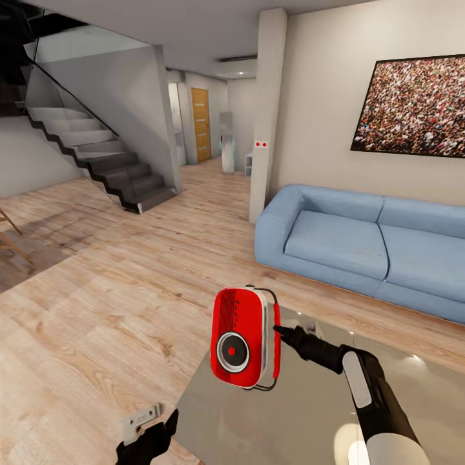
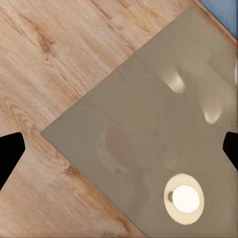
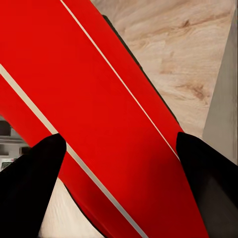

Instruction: Turn on the radio receiver that's on the table in the living room.

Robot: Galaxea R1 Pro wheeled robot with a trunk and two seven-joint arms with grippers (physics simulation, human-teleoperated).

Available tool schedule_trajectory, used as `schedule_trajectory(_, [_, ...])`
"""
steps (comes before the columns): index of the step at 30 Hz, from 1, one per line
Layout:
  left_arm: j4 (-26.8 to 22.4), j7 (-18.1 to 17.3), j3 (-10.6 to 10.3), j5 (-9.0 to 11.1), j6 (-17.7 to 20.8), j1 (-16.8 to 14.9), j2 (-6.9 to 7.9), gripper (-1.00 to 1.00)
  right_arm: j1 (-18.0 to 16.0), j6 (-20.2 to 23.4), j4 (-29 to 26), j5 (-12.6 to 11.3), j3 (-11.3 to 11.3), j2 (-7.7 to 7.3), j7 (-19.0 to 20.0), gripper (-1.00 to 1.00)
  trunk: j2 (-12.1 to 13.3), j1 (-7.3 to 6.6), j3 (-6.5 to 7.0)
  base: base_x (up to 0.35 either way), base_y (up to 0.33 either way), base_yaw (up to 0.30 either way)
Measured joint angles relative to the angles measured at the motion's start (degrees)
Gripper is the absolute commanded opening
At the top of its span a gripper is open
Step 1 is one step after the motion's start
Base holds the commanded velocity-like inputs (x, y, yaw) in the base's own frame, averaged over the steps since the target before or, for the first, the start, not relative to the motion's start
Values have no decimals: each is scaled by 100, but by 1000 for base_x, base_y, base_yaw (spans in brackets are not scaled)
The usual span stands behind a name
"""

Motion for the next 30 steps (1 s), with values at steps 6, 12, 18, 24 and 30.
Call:
schedule_trajectory(6, [0, -9, -122, -1, 6, 0, 4, 100, 0, -2, 3, -12, 133, 0, -151, -100, 0, 0, 0, 0, 0, 0])
schedule_trajectory(12, [0, -8, -148, -5, 12, 0, 12, 100, 0, 3, 4, -10, 151, 0, -162, -100, 0, 0, 0, 0, 0, 0])
schedule_trajectory(18, [0, -9, -157, -1, 15, 0, 45, -100, 0, 5, 3, -13, 153, 0, -163, -100, 0, 0, 0, 0, 0, 0])
schedule_trajectory(24, [0, -10, -500, -8, 11, 0, 54, -100, 1, 14, 33, -13, 420, 1, -175, -100, 0, 0, 0, 0, 0, 0])
schedule_trajectory(30, [-12, -23, -612, -8, -4, 0, 10, -100, 0, -13, 245, -10, 502, 0, -188, -100, 0, 0, 0, 0, 0, 0])
